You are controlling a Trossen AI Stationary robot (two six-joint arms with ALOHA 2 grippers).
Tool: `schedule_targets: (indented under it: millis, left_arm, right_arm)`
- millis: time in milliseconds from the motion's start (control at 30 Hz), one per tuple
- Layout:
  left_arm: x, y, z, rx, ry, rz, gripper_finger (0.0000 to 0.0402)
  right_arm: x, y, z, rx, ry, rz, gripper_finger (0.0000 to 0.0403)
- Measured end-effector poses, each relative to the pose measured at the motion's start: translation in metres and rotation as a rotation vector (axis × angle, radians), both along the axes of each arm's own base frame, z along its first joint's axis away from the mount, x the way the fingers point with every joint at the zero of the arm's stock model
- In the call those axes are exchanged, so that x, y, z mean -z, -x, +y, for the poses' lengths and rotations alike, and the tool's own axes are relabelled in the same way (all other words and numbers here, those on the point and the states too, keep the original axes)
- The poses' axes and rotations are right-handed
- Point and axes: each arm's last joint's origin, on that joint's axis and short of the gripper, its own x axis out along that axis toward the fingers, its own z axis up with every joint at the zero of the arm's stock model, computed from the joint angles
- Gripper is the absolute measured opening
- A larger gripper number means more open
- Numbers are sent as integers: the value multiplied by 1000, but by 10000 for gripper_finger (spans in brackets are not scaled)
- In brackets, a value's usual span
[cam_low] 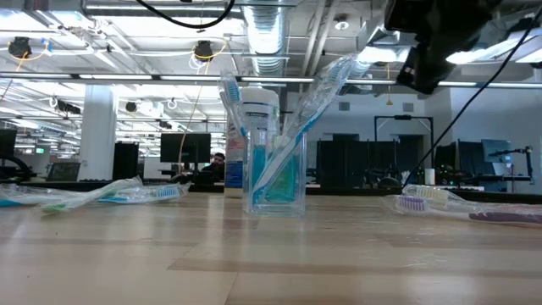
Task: Pick & Place toothbrushing station
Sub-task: Put the top orange toothbrush into the Transparent organizer
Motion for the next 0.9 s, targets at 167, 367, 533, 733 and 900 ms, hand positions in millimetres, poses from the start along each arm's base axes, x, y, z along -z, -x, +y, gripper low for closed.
schedule_targets:
  millis: [167, 367, 533, 733, 900]
  left_arm:
    - [0, 0, 0, -1, 0, 0, 30]
    - [0, 0, 0, -4, 1, 0, 30]
    - [0, 0, 0, -3, 1, 0, 30]
    - [0, 0, 0, -3, 4, -1, 30]
    - [0, 0, 0, -2, 4, -1, 30]
  right_arm:
    - [4, 6, 12, 62, 37, 87, 127]
    - [5, 11, 30, 87, 77, 107, 128]
    - [16, 10, 45, 104, 133, 155, 124]
    - [46, 9, 58, 88, 192, 270, 123]
    - [62, 4, 65, 90, 234, 291, 122]
